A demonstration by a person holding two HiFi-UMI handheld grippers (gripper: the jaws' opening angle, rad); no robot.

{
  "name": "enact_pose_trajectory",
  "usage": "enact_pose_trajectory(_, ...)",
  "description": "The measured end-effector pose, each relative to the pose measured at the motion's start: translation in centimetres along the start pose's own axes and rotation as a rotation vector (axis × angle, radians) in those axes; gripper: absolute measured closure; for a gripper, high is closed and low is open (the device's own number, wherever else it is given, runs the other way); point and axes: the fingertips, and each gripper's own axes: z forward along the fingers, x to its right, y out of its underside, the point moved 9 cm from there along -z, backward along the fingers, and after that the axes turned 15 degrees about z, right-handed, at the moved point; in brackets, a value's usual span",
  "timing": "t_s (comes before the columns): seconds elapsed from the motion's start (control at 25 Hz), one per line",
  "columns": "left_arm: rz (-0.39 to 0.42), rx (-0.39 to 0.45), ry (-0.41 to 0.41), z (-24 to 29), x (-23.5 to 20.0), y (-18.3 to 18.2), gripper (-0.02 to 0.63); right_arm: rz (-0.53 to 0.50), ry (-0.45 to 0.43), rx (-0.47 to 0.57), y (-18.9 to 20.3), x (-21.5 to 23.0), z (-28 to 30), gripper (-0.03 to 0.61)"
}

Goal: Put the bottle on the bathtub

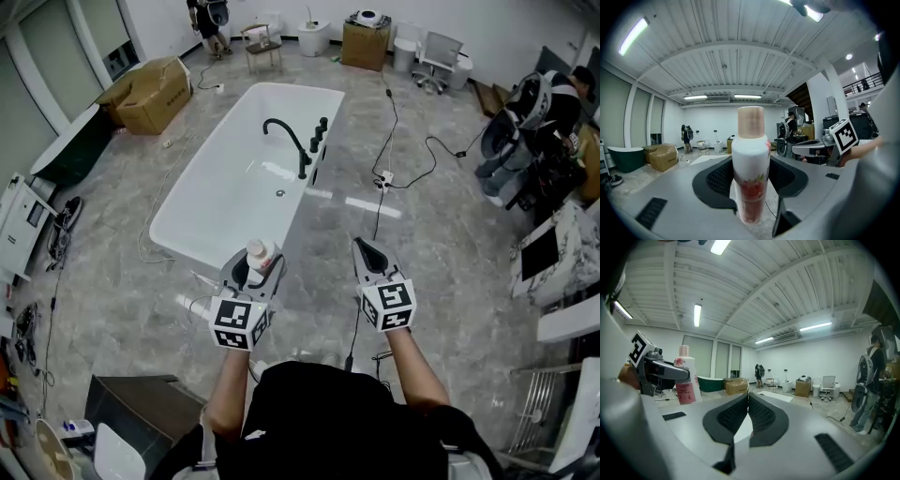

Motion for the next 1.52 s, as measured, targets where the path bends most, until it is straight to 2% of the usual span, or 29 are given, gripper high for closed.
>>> enact_pose_trajectory(0.28,-0.008,-0.018,-0.030,0.4,0.1,0.8,0.383,-0.018,-0.009,-0.005,0.2,1.4,0.3,0.555)
enact_pose_trajectory(0.68,-0.022,-0.027,-0.017,3.2,-1.0,1.2,0.383,-0.016,-0.021,-0.024,0.2,2.4,3.2,0.555)
enact_pose_trajectory(1.04,-0.028,-0.007,-0.024,7.4,-5.0,1.5,0.383,-0.016,-0.022,-0.025,-0.6,3.2,9.0,0.555)
enact_pose_trajectory(1.52,-0.039,-0.002,-0.012,14.4,-13.0,1.8,0.383,-0.017,-0.012,-0.026,-3.2,3.8,19.4,0.555)
